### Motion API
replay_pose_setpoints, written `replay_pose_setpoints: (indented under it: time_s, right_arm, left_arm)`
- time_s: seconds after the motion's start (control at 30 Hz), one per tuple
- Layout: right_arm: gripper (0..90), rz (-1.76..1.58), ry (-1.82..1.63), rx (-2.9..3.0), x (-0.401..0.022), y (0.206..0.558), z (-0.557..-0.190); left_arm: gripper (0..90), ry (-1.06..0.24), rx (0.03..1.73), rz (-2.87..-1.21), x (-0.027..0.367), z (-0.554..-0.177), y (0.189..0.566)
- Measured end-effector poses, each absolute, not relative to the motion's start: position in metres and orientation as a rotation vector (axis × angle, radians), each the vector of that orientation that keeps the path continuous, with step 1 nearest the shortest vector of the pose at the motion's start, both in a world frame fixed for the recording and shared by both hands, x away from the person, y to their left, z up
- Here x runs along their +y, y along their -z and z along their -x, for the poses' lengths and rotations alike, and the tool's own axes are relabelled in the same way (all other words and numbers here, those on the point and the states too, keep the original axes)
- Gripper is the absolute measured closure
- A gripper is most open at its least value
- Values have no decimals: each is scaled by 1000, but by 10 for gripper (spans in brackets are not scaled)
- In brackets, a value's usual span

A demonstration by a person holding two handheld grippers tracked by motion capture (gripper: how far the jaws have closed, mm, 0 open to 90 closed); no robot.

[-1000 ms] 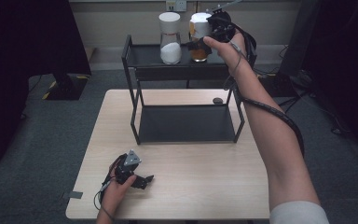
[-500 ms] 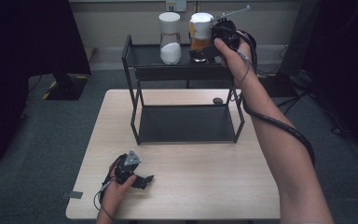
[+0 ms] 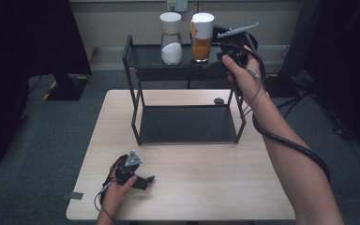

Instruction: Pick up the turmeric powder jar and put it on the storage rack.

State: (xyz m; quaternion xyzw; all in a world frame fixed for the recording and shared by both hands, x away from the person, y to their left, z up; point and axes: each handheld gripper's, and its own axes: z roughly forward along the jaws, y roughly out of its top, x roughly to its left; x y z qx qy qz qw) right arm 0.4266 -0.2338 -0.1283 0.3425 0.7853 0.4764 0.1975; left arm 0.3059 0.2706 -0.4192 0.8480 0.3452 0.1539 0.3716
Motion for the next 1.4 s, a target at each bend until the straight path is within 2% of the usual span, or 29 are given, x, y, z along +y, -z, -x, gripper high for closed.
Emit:
replay_pose_setpoints:
  time_s: [0.43, 1.4]
  right_arm:
    - [12, -921, -1386, 2201, -246, 158, -400]
    - [13, -915, -1427, 2293, -255, 240, -374]
  left_arm:
    - [0, -395, 885, -2174, 271, -306, 419]
    - [0, -397, 885, -2175, 270, -306, 419]
